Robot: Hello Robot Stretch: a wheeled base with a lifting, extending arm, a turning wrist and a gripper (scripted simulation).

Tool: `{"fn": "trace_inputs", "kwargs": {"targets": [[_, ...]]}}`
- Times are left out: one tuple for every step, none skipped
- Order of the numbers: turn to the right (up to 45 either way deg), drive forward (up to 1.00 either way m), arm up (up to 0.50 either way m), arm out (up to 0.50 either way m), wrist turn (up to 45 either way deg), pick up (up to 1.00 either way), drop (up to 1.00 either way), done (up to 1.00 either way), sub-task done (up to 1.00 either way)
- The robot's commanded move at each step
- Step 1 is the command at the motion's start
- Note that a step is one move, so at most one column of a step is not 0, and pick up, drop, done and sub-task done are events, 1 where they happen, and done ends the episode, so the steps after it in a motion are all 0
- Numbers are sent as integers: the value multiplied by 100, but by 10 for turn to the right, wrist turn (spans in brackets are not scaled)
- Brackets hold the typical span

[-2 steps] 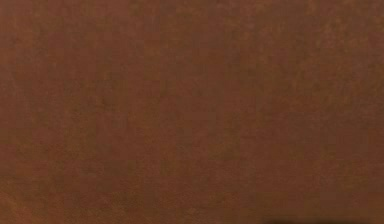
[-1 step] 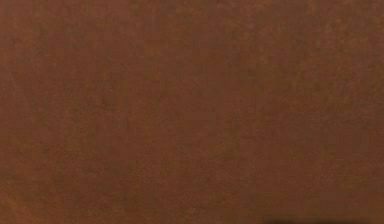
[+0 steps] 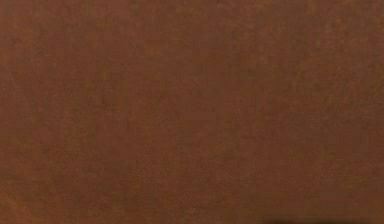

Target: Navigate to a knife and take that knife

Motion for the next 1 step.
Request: {"fn": "trace_inputs", "kwargs": {"targets": [[0,0,10,0,0,0,0,0,0]]}}
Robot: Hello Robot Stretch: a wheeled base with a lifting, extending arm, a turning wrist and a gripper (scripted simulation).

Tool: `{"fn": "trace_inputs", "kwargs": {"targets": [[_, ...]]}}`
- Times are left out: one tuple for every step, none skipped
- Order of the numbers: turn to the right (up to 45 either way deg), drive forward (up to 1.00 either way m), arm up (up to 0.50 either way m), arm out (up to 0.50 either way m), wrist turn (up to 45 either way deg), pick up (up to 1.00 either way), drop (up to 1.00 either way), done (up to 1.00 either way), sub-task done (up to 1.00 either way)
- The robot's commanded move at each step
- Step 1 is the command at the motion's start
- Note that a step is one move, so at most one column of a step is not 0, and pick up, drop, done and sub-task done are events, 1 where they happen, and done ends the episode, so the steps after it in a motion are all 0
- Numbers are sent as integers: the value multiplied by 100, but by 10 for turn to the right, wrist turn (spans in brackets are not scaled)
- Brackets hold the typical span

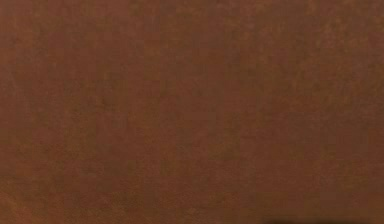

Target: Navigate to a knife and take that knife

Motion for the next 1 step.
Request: {"fn": "trace_inputs", "kwargs": {"targets": [[0,0,0,0,0,0,0,100,0]]}}
